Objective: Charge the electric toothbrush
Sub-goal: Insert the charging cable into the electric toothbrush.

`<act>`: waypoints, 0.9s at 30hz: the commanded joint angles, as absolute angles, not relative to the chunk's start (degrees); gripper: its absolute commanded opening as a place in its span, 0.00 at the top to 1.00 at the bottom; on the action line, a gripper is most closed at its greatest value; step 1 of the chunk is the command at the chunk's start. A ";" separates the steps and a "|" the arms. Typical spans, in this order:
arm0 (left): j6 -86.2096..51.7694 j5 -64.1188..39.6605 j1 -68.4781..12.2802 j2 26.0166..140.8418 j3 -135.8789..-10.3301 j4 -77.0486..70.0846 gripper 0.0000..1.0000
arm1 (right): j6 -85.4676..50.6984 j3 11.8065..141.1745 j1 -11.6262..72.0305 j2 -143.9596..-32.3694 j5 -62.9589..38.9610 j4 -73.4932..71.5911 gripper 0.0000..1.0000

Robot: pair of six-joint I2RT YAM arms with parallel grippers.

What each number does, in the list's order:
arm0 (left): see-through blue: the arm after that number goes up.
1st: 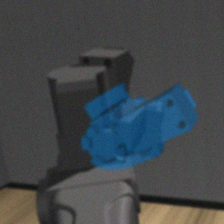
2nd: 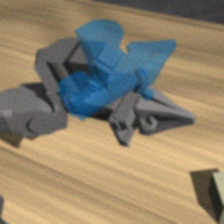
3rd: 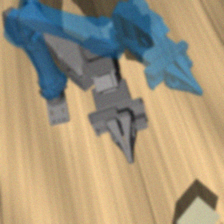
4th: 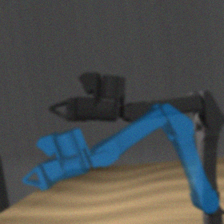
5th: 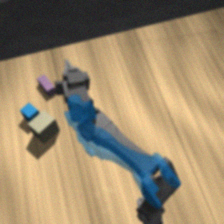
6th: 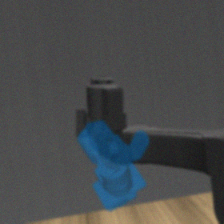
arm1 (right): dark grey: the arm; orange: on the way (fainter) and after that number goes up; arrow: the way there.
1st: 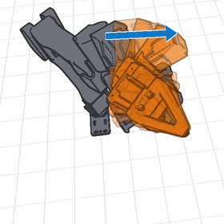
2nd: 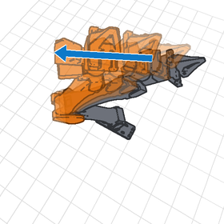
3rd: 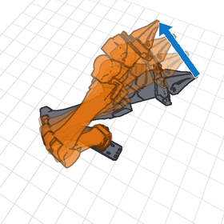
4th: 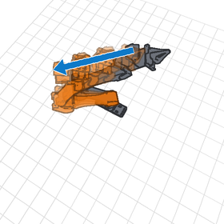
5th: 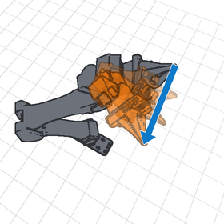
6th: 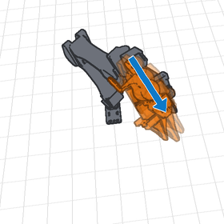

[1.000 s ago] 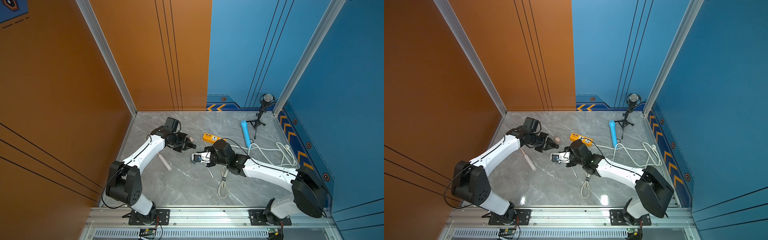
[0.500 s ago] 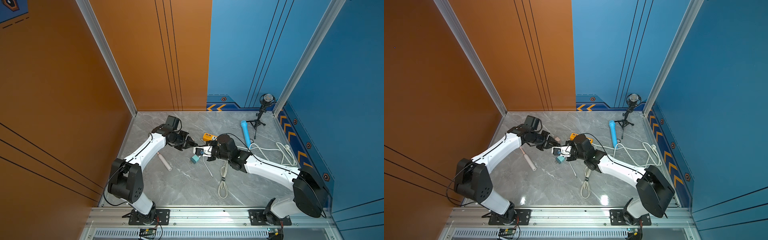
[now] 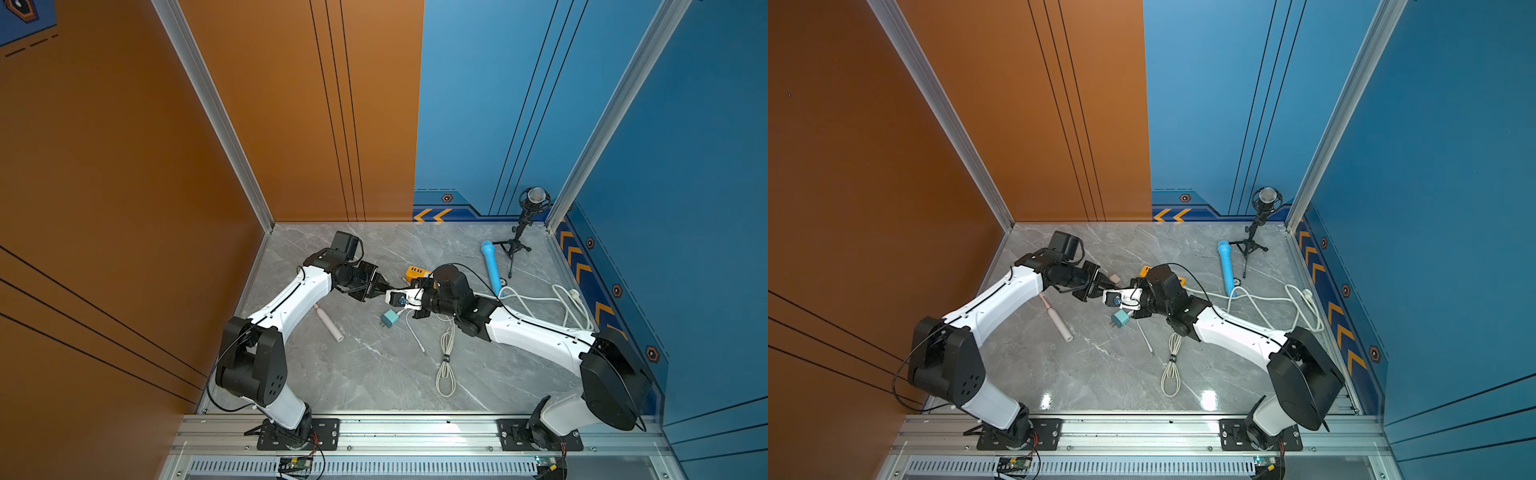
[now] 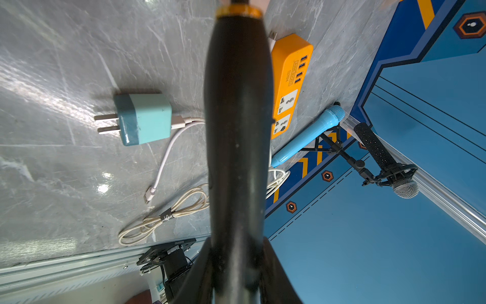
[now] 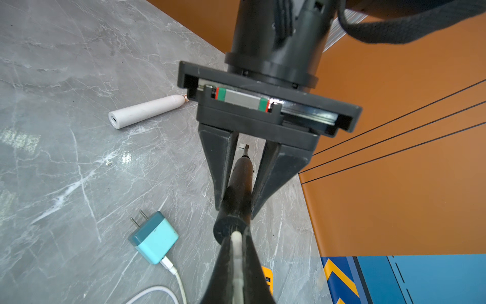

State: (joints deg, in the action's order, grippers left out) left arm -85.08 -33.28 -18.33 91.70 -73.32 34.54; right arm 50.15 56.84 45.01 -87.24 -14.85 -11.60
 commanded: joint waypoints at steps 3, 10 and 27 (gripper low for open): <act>-84.20 -34.94 -18.72 91.58 -75.02 35.67 1.00 | 49.18 58.56 44.84 -88.57 -17.37 -10.87 1.00; -83.94 -35.05 -18.59 91.51 -75.32 35.68 1.00 | 49.30 58.36 45.06 -88.76 -17.55 -9.60 1.00; -82.38 -34.90 -18.98 91.21 -76.01 35.55 1.00 | 49.82 58.62 45.89 -90.87 -8.62 -11.80 1.00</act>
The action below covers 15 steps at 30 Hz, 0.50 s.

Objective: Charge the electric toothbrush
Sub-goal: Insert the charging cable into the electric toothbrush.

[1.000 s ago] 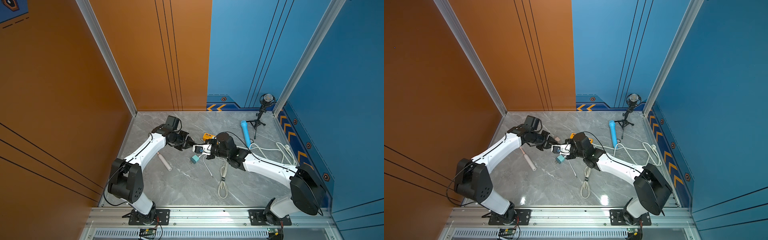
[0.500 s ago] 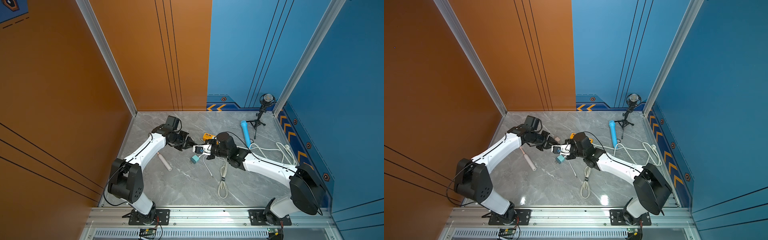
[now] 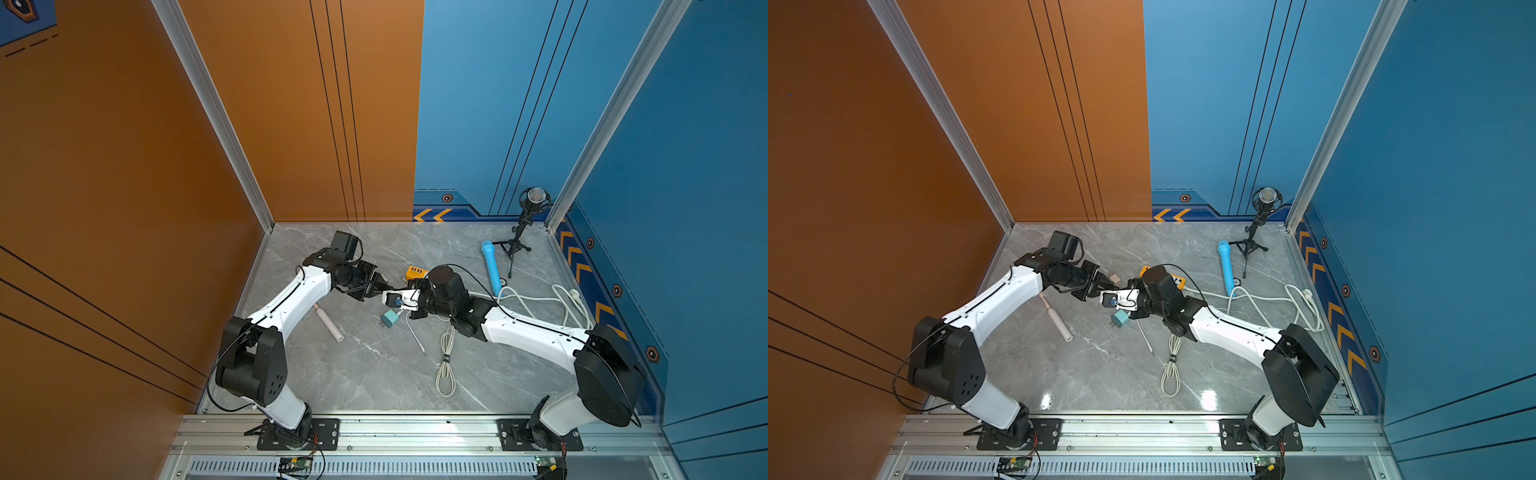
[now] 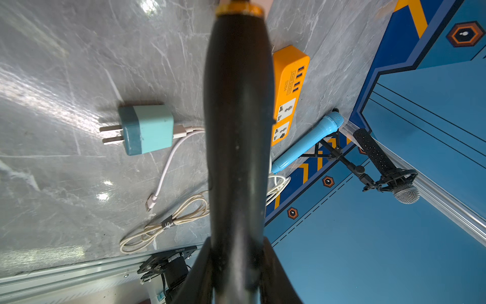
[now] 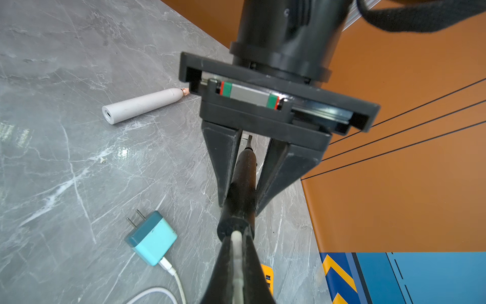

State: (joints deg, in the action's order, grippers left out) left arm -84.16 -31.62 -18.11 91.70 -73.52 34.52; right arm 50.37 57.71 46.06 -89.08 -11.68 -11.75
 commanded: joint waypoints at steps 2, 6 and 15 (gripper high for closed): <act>-81.93 -35.31 -19.28 91.08 -76.45 35.29 1.00 | 48.68 58.82 45.96 -91.12 -8.60 -12.33 1.00; -82.37 -35.89 -20.02 90.74 -76.64 34.32 1.00 | 47.16 59.19 45.89 -91.57 -8.30 -13.91 1.00; -85.52 -37.84 -25.48 88.49 -77.20 29.92 1.00 | 50.25 58.49 46.04 -94.43 -4.26 -22.58 1.00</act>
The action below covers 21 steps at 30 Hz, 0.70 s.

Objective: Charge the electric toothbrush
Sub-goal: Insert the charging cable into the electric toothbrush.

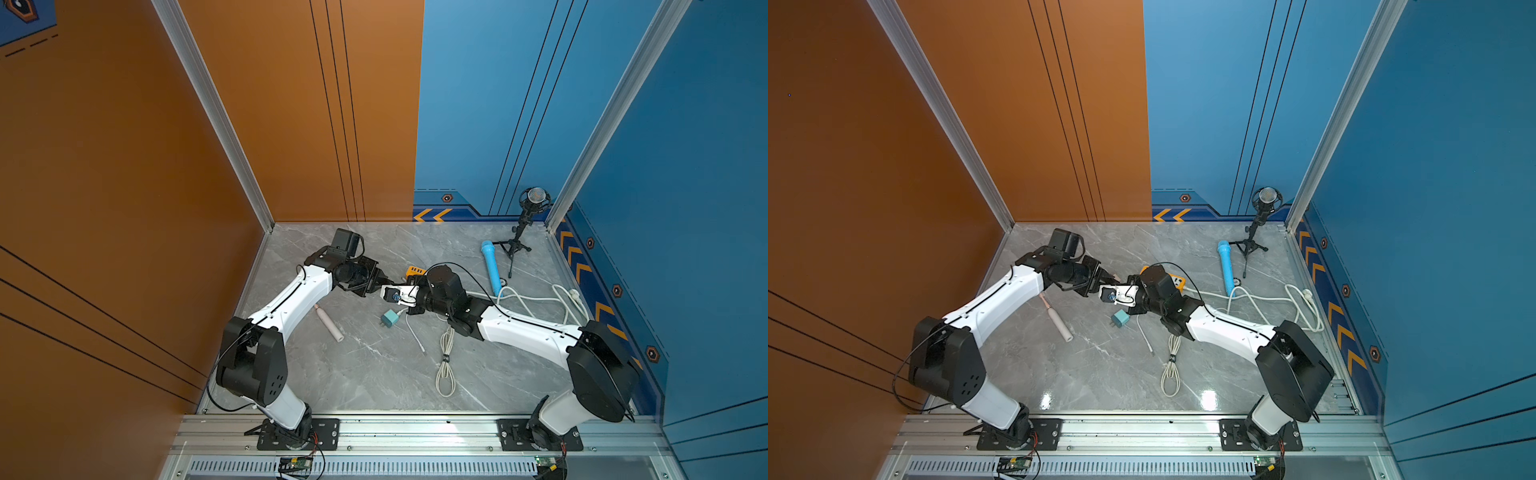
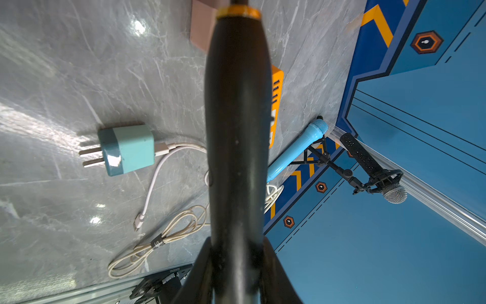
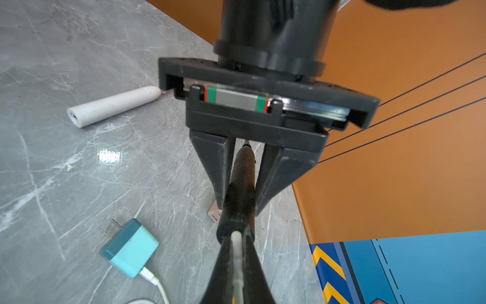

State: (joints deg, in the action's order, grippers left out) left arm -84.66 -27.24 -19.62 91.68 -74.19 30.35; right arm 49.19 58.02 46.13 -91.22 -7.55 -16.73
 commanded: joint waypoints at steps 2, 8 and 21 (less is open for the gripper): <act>-85.91 -38.21 -26.81 87.94 -77.54 28.41 1.00 | 49.93 57.95 45.32 -94.96 -6.07 -24.88 1.00; -89.23 -42.38 -29.80 86.73 -76.37 20.76 1.00 | 51.46 57.96 44.37 -97.02 -6.20 -28.57 1.00; -82.65 -30.35 -20.30 79.62 -64.62 19.25 1.00 | 47.47 56.73 46.12 -88.62 -6.16 -18.10 0.81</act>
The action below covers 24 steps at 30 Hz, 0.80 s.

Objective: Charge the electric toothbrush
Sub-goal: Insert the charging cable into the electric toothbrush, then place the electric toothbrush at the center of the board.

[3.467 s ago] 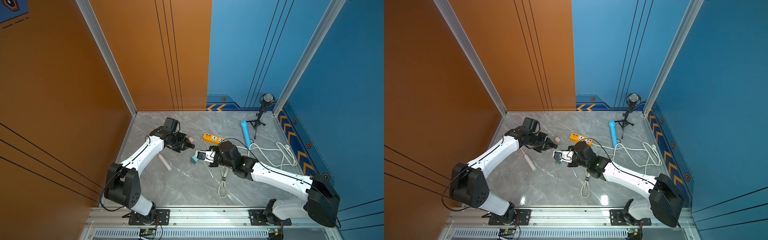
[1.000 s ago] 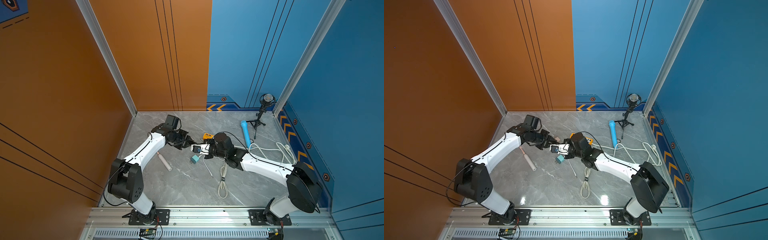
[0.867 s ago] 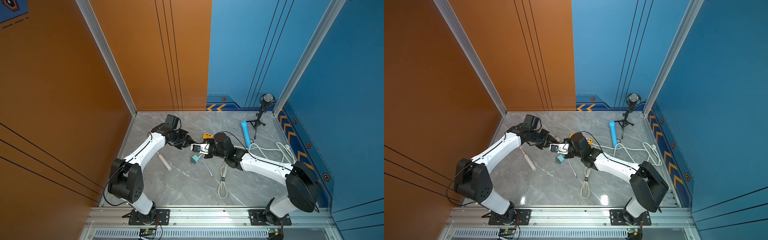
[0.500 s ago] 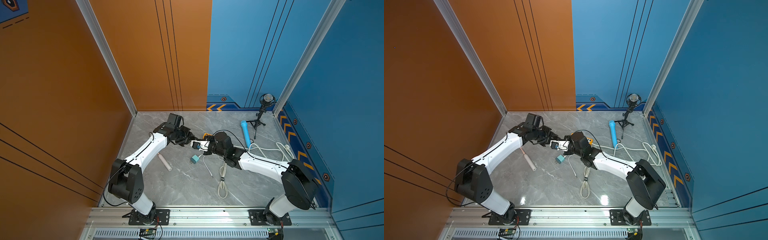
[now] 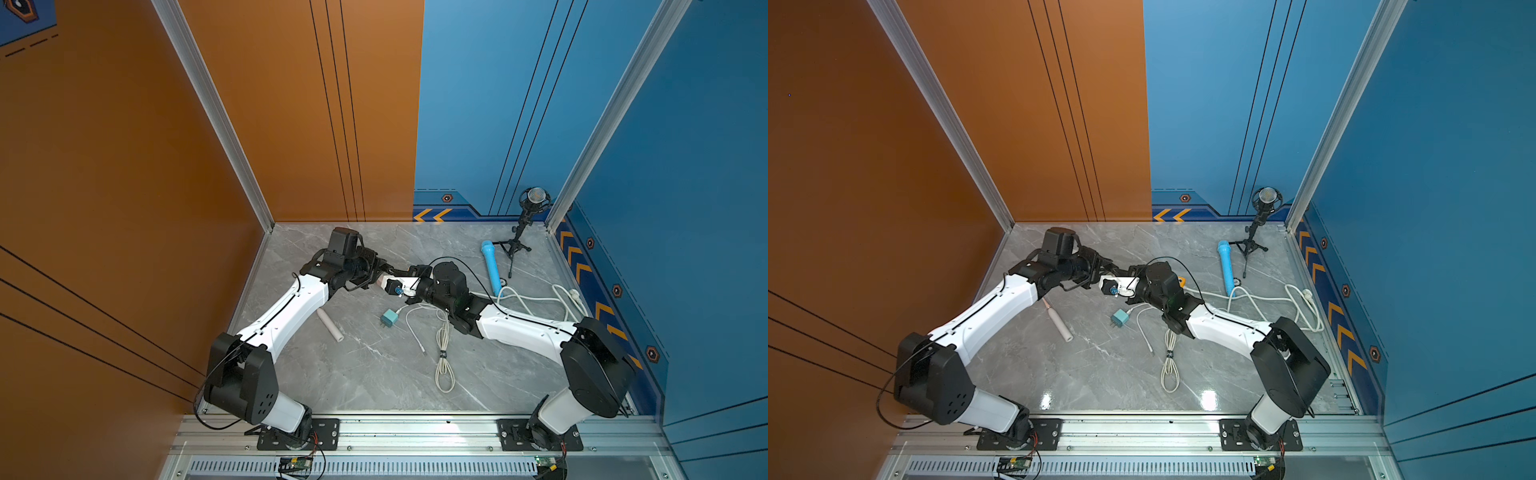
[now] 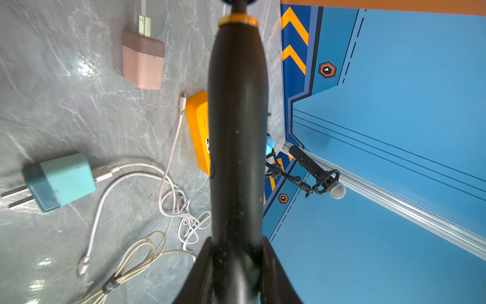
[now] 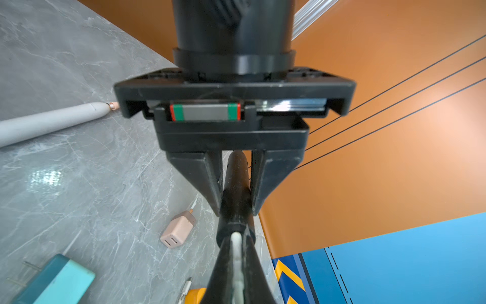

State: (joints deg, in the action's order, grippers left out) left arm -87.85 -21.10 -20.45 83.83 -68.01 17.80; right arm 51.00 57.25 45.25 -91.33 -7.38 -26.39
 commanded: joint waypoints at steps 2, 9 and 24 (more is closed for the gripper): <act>-78.09 -25.23 -16.67 78.92 -60.84 20.60 1.00 | 43.65 56.16 47.53 -83.16 -7.48 -9.58 0.63; -58.98 -9.30 -16.95 78.58 -55.90 31.31 1.00 | 22.30 45.92 48.59 -63.85 -8.10 -7.83 0.29; -58.91 0.80 -20.64 96.30 -56.56 34.98 0.85 | 1.72 49.97 44.73 -61.15 5.86 5.58 0.26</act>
State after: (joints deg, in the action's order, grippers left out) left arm -59.92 -2.46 -19.90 95.66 -55.33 33.06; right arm 5.98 48.36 44.86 -62.30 3.62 2.33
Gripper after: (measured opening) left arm 0.266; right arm 0.738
